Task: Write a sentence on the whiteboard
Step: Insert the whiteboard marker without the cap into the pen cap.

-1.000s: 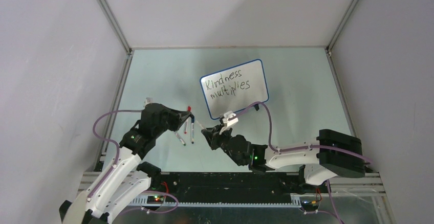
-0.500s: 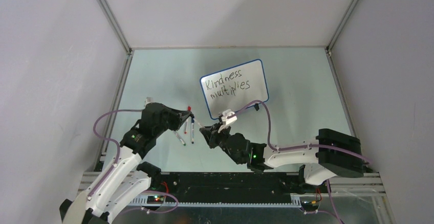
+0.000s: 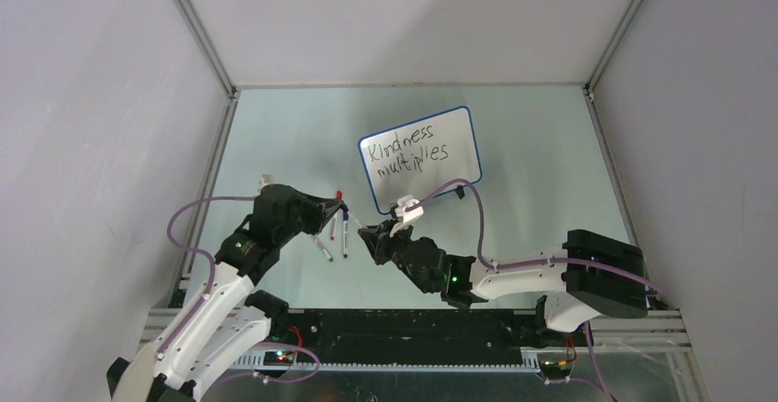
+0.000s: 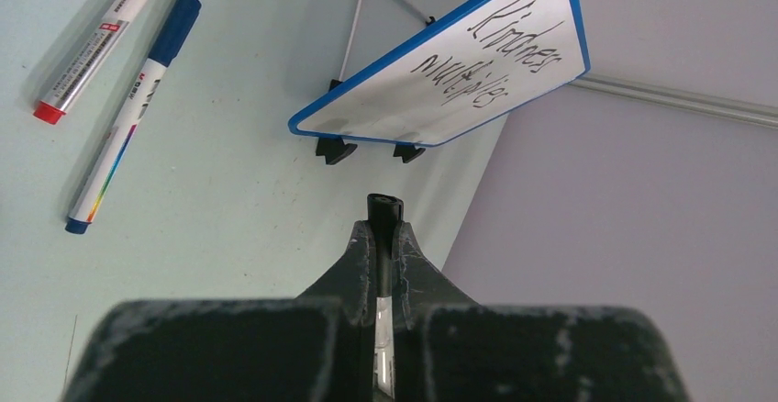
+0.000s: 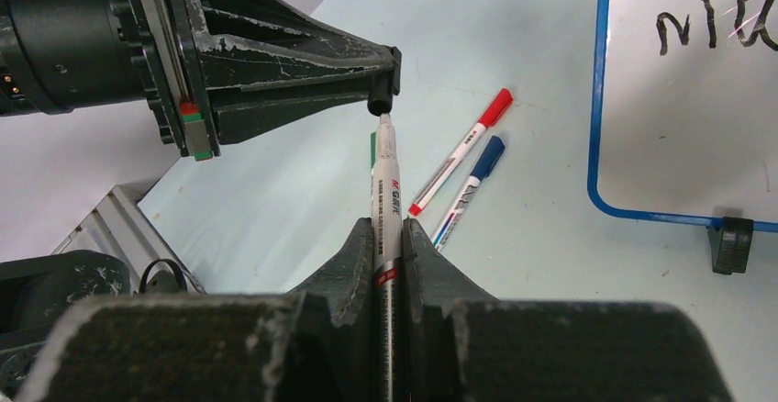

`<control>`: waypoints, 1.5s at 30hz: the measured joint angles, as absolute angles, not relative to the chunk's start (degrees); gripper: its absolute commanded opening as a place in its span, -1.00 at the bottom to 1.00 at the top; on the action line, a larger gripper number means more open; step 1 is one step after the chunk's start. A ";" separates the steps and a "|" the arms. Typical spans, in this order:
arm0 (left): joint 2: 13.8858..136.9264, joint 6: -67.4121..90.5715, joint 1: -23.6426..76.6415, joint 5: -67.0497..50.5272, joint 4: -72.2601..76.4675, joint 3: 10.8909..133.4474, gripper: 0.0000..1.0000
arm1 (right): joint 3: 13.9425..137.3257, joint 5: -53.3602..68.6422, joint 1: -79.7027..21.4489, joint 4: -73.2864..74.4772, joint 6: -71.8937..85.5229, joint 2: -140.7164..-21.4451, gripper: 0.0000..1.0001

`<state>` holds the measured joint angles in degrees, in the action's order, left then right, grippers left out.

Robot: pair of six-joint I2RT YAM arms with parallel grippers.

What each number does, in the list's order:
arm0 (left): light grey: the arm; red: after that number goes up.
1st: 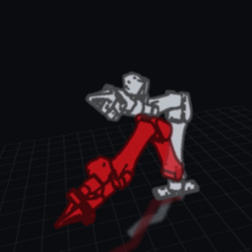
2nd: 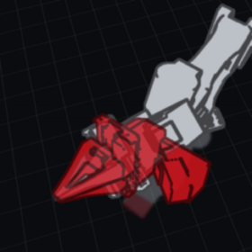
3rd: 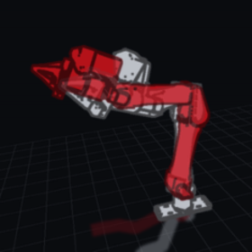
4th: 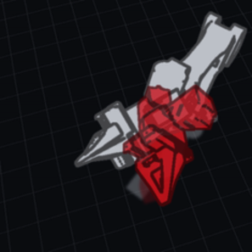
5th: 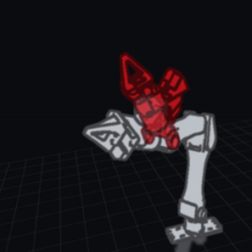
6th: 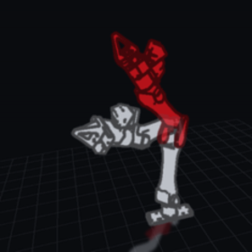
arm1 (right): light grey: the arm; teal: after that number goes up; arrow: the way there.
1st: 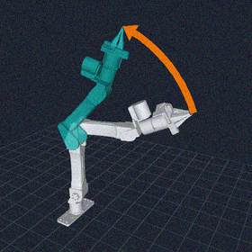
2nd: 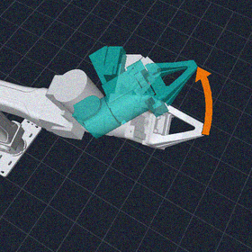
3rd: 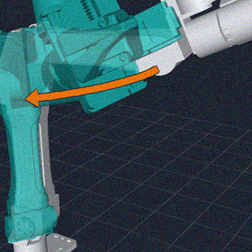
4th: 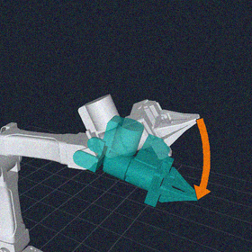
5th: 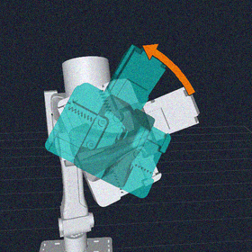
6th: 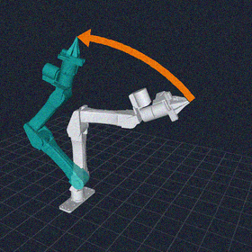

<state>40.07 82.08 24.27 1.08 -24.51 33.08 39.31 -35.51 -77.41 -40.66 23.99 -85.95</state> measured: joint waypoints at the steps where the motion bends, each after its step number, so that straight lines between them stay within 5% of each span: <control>1: 40.05 82.08 24.25 1.08 -24.51 33.04 -1.00 | 39.35 -35.51 -77.30 -40.62 24.01 -85.95 -1.00; 45: 40.38 83.22 23.92 1.19 -18.92 28.99 -1.00 | 47.46 -34.17 -74.00 -39.07 20.80 -94.37 -1.00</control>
<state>40.38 83.22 23.92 1.19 -18.92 28.99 47.46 -34.17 -74.00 -39.07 20.80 -94.37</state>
